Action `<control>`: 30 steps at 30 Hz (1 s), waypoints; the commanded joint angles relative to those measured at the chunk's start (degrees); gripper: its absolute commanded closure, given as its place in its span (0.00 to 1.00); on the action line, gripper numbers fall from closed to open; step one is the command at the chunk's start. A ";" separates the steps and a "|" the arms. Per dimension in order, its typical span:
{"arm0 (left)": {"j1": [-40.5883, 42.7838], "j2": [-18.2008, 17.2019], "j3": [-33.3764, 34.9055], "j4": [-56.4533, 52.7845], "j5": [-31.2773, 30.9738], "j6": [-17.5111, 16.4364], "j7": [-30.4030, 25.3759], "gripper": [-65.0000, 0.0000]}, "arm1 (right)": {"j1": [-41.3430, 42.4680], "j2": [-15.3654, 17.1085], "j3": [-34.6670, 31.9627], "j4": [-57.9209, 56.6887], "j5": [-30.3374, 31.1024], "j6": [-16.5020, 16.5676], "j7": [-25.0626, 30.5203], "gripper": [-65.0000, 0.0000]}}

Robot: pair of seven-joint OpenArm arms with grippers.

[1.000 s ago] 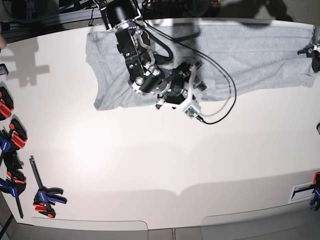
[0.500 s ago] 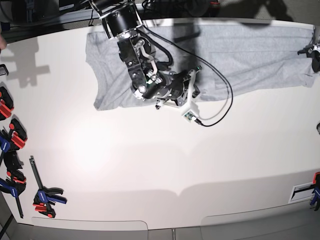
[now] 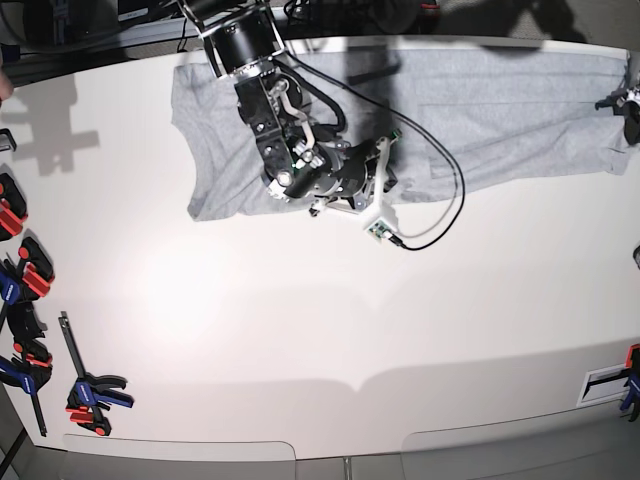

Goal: Fold the T-shirt properly
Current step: 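Grasp the shirt strip's end with the right gripper and lift it, then drag the held strip end with the right gripper toward the left gripper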

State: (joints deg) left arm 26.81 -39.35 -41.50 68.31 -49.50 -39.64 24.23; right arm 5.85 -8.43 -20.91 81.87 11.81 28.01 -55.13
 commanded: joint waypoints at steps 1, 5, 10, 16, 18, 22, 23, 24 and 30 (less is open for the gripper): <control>0.00 -1.46 -0.68 0.79 -0.98 -0.36 -1.51 1.00 | 1.09 -0.57 -0.02 1.33 0.87 0.02 0.85 1.00; 0.00 -1.46 -0.68 0.79 -0.96 -0.36 -1.51 1.00 | 0.28 -0.57 -0.13 4.39 5.16 0.07 -3.91 1.00; 0.00 -1.46 -0.68 0.79 -0.98 -0.36 -1.53 1.00 | -4.59 -0.57 -0.13 16.02 5.75 0.13 -6.23 1.00; 0.00 -1.44 -0.68 0.79 -0.96 -0.36 -1.51 1.00 | -7.78 -0.57 -0.13 20.39 0.79 0.13 0.66 1.00; 0.00 -1.44 -0.68 0.79 -0.96 -0.36 -1.51 1.00 | -7.56 -0.57 -0.13 17.66 -2.54 0.11 5.11 0.92; 0.00 -1.44 -0.68 0.79 -0.98 -0.36 -1.51 1.00 | -6.60 -0.57 -0.11 12.04 -6.19 -0.33 12.13 0.58; 0.00 -1.44 -0.68 0.79 -0.98 -0.36 -1.51 1.00 | -6.27 -0.57 -0.13 10.78 -7.04 -1.42 12.96 0.58; 0.00 -1.44 -0.68 0.79 -0.98 -0.36 -1.51 1.00 | -5.84 -0.57 -0.13 9.55 -7.91 -2.80 13.40 0.58; 0.00 -1.44 -0.68 0.79 -0.98 -0.36 -1.53 1.00 | -2.47 -0.57 -0.13 2.71 -9.49 -4.94 14.21 0.58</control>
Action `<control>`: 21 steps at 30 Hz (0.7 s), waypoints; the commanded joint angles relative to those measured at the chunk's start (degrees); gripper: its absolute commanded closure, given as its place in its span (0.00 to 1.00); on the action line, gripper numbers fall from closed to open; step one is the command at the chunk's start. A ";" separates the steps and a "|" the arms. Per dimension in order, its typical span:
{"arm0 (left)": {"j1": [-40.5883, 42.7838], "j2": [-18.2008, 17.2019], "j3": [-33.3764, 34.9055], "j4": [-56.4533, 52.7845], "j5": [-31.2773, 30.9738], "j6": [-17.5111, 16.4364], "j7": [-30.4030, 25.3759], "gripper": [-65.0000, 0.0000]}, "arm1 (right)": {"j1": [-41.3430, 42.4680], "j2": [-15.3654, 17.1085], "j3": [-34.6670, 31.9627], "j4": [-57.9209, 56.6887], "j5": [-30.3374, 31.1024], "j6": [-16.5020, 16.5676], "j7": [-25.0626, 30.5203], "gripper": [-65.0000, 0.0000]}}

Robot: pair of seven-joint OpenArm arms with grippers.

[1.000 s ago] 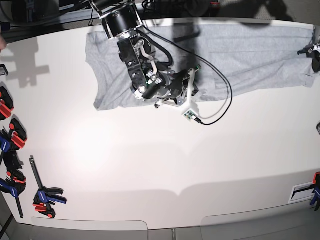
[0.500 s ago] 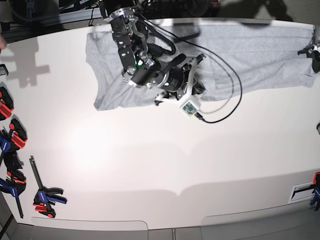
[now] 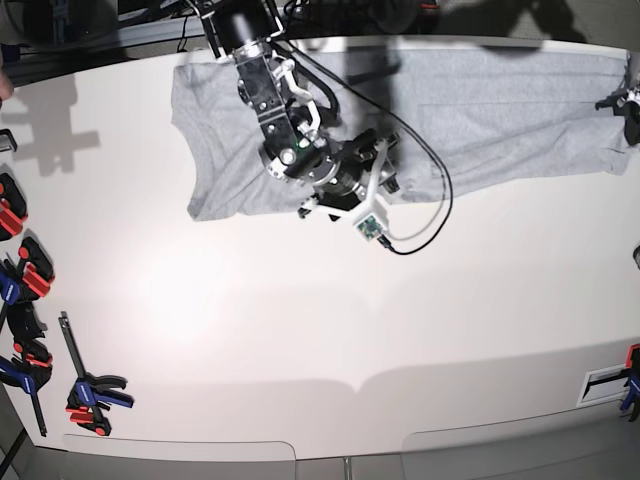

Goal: Fold the T-shirt properly
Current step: 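Drag the held strip end with the right gripper toward the left gripper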

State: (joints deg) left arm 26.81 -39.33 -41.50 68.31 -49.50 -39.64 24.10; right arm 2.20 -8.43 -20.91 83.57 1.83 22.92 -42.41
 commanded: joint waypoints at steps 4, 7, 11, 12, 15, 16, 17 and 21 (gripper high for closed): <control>0.00 -1.46 -0.68 0.79 -0.98 -0.36 -1.40 1.00 | 2.82 -0.57 -0.13 -1.57 1.77 0.15 1.22 0.66; 0.00 -1.49 -0.68 0.79 -0.98 -0.36 -1.40 1.00 | 2.84 -0.57 -0.13 -1.60 1.75 0.17 0.17 1.00; -0.02 -1.49 -0.68 0.79 -0.98 -0.36 -1.40 1.00 | 2.84 -0.57 -0.13 -1.57 1.75 0.22 -1.86 1.00; 0.00 -1.49 -0.68 0.79 -0.98 -0.36 -1.40 1.00 | 2.84 -0.57 -0.13 -1.57 1.75 0.22 -2.27 1.00; 0.00 -1.46 -0.68 0.79 -0.98 -0.36 -1.40 1.00 | 2.82 -0.57 -0.13 -1.49 1.77 0.44 -2.95 1.00; 0.00 -1.49 -0.68 0.79 -0.98 -0.36 -1.40 1.00 | 2.80 -0.57 -0.13 -1.22 1.77 0.44 -3.56 1.00; 0.00 -1.49 -0.68 0.79 -0.98 -0.36 -1.40 1.00 | 2.64 -0.57 -0.17 -0.59 1.77 0.44 -4.66 1.00; -0.02 -1.49 -0.68 0.79 -0.98 -0.36 -1.40 1.00 | 0.20 -0.57 -0.17 5.22 1.77 1.42 -7.08 1.00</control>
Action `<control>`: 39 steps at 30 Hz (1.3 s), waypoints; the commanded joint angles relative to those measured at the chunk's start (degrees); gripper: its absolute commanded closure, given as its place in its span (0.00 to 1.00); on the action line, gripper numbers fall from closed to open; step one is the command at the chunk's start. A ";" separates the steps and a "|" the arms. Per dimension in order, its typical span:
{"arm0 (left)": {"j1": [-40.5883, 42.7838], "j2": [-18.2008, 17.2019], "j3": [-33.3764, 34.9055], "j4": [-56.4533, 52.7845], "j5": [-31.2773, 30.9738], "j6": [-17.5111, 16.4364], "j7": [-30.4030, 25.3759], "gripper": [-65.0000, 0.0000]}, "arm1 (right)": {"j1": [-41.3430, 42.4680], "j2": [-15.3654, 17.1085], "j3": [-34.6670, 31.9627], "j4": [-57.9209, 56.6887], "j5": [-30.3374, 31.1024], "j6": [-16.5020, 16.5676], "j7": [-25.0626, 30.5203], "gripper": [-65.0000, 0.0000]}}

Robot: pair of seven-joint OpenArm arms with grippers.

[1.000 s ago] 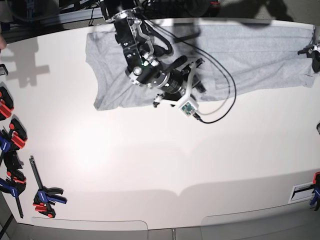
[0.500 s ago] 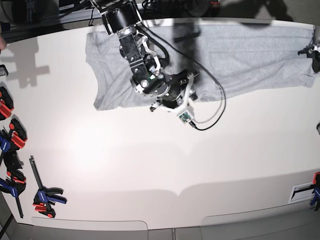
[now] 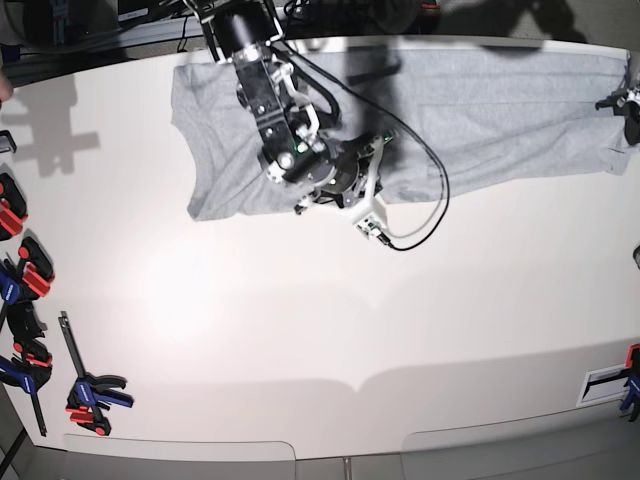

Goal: Fold the T-shirt properly
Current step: 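Drag the held strip end with the right gripper toward the left gripper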

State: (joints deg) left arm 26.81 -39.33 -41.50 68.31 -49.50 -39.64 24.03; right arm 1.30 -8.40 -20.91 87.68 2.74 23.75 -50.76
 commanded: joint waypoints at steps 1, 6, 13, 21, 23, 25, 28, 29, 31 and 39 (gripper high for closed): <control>-0.11 -1.49 -0.68 0.79 -0.98 -0.36 -1.36 1.00 | 0.22 -0.60 -0.17 3.08 0.87 1.05 1.27 1.00; -0.13 -1.46 -0.68 0.79 -0.98 -0.36 -1.36 1.00 | -3.56 -0.60 -0.17 11.80 0.85 1.38 -0.87 1.00; -0.13 -1.49 -0.68 0.79 -0.98 -0.36 -1.36 1.00 | -6.10 -0.60 -0.17 13.44 0.83 1.53 -0.66 1.00; -0.13 -1.46 -0.68 0.79 -1.01 -0.36 -1.36 1.00 | -5.75 -0.60 -0.07 12.94 -6.27 -0.48 10.47 0.61; -0.13 -1.46 -0.68 0.79 -1.01 -0.36 -1.36 1.00 | -5.75 -0.60 -0.04 12.83 -8.72 -3.54 12.22 0.61; -0.15 -1.49 -0.68 0.79 -1.01 -0.36 -1.36 1.00 | -5.11 -0.60 0.07 11.72 -8.55 -4.22 12.13 0.61; -0.13 -1.46 -0.68 0.79 -1.16 -0.36 -1.36 1.00 | -2.73 -0.60 0.07 6.08 -8.52 -4.68 12.07 0.61; -0.13 -1.46 -0.68 0.79 -1.16 -0.36 -1.36 1.00 | -1.62 -0.60 0.04 3.58 -7.96 -5.03 12.04 0.61; -0.13 -1.46 -0.68 0.79 -1.16 -0.36 -1.36 1.00 | 0.50 -0.60 0.04 -1.14 -5.40 -5.38 11.98 0.61; -0.15 -1.46 -0.68 0.79 -1.16 -0.36 -1.36 1.00 | 2.49 -0.60 0.04 -7.37 -1.09 -5.18 10.93 0.61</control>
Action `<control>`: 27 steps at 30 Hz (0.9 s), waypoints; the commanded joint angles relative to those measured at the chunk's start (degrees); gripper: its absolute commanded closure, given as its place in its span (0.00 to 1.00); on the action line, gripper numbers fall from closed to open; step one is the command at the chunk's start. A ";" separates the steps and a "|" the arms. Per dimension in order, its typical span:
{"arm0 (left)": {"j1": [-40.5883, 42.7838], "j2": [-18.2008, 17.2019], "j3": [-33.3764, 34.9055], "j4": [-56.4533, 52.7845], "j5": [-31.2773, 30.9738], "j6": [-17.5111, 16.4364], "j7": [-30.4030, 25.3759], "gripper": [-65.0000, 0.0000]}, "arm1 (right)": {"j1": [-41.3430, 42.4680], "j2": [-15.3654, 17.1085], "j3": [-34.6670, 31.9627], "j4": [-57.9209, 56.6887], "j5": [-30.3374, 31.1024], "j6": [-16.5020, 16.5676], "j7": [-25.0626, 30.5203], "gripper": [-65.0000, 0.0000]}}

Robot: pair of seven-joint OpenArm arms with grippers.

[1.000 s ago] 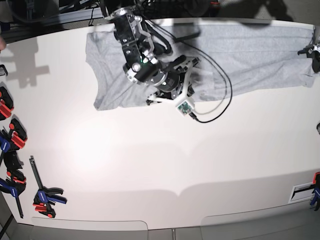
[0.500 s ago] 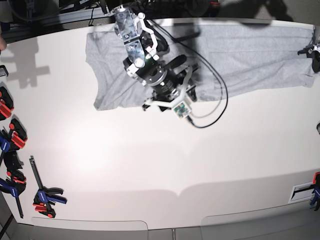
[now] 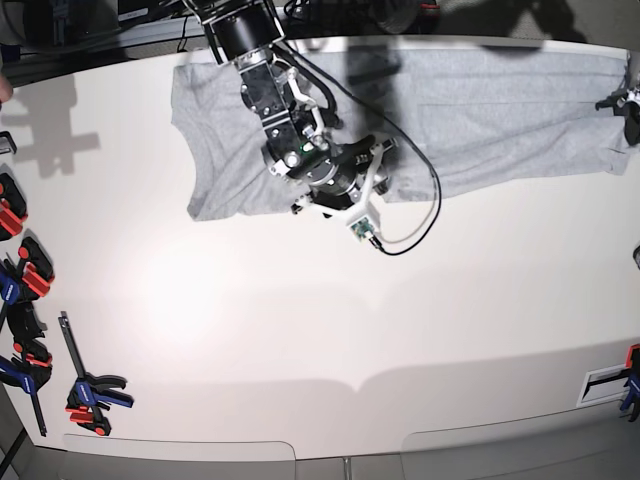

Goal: Fold the T-shirt properly
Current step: 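Drag the held strip end with the right gripper toward the left gripper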

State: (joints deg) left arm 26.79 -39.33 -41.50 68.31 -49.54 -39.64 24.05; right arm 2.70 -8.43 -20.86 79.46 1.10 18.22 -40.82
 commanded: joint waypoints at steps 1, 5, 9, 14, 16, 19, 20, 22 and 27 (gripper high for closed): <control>-0.13 -1.46 -0.68 0.79 -1.11 -0.36 -1.38 1.00 | 1.07 -0.57 0.00 0.85 1.95 0.98 0.92 0.61; -0.11 -1.46 -0.68 0.79 -1.11 -0.36 -1.38 1.00 | 1.05 -0.57 0.00 0.85 6.86 4.31 0.92 0.61; -0.11 -1.46 -0.68 0.79 -1.11 -0.36 -1.36 1.00 | 1.05 -0.57 0.00 0.85 6.60 4.26 0.68 0.61; -0.13 -1.46 -0.68 0.79 -1.11 -0.36 -1.38 1.00 | 1.05 -0.57 0.00 0.85 6.62 4.28 0.11 1.00; -0.11 -1.46 -0.68 0.79 -1.11 -0.36 -1.38 1.00 | 1.07 -0.57 0.00 0.92 6.60 4.46 -1.36 1.00; -0.11 -1.49 -0.68 0.79 -1.09 -0.36 -1.36 1.00 | 0.72 -0.57 0.00 1.84 6.64 5.99 -5.95 1.00; -0.11 -1.49 -0.68 0.79 -1.09 -0.36 -1.36 1.00 | 0.28 -0.57 0.00 2.58 6.62 6.78 -7.45 1.00; -0.11 -1.49 -0.68 0.79 -1.09 -0.36 -1.36 1.00 | -0.94 -0.57 0.00 4.59 6.60 7.58 -9.03 1.00; -0.11 -1.49 -0.68 0.79 -1.09 -0.36 -1.38 1.00 | -4.90 -0.57 0.00 12.26 6.62 8.00 -9.46 1.00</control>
State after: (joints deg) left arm 26.79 -39.33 -41.50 68.31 -49.52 -39.64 24.05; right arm -3.27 -8.43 -20.86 90.56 7.03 25.74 -51.55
